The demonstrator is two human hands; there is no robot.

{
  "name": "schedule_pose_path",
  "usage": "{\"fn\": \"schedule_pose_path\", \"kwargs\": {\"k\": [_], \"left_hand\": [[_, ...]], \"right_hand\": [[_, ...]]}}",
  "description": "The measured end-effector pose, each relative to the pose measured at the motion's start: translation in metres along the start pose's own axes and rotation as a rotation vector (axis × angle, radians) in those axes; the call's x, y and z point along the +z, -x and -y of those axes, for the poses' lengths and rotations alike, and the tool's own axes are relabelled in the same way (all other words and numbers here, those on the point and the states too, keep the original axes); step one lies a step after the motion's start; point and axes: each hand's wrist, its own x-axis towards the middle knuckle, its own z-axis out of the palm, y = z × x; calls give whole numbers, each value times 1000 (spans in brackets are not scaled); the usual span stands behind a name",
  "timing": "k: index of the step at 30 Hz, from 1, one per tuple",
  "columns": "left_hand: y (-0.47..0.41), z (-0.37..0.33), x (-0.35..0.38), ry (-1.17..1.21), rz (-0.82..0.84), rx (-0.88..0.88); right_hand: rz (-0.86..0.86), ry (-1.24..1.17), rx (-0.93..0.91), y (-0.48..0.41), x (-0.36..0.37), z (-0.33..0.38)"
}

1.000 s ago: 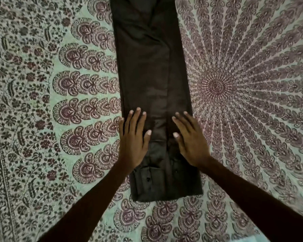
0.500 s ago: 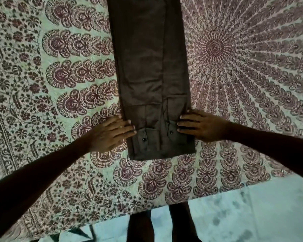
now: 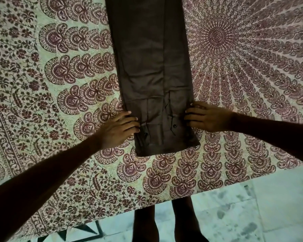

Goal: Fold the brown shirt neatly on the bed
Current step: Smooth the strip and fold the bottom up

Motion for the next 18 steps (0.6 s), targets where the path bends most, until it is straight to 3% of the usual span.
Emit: {"fn": "schedule_pose_path", "kwargs": {"k": [1, 3, 7, 8, 10, 12, 14, 18], "left_hand": [[-1, -2, -6, 95, -82, -61], [-4, -12, -15, 351, -240, -250], [-50, 12, -63, 1012, -692, -683], [-66, 24, -77, 1134, -797, -752], [-99, 66, -91, 1202, -912, -911], [-118, 107, -81, 1145, -883, -1116], [-131, 145, -71, 1017, -723, -1308], [-144, 166, -78, 925, -614, -1412]], "right_hand": [[-71, 25, -45, -3, 4, 2], [-245, -81, 65, -3, -11, 9], [-728, -870, 569, -30, -57, 0], [-838, -994, 649, -42, -71, -6], [-998, -985, 746, -77, -93, -38], [-980, -992, 916, -106, -100, -67], [-865, -983, 1050, -133, -104, -99], [-762, -947, 1251, -152, -98, -123]]}}
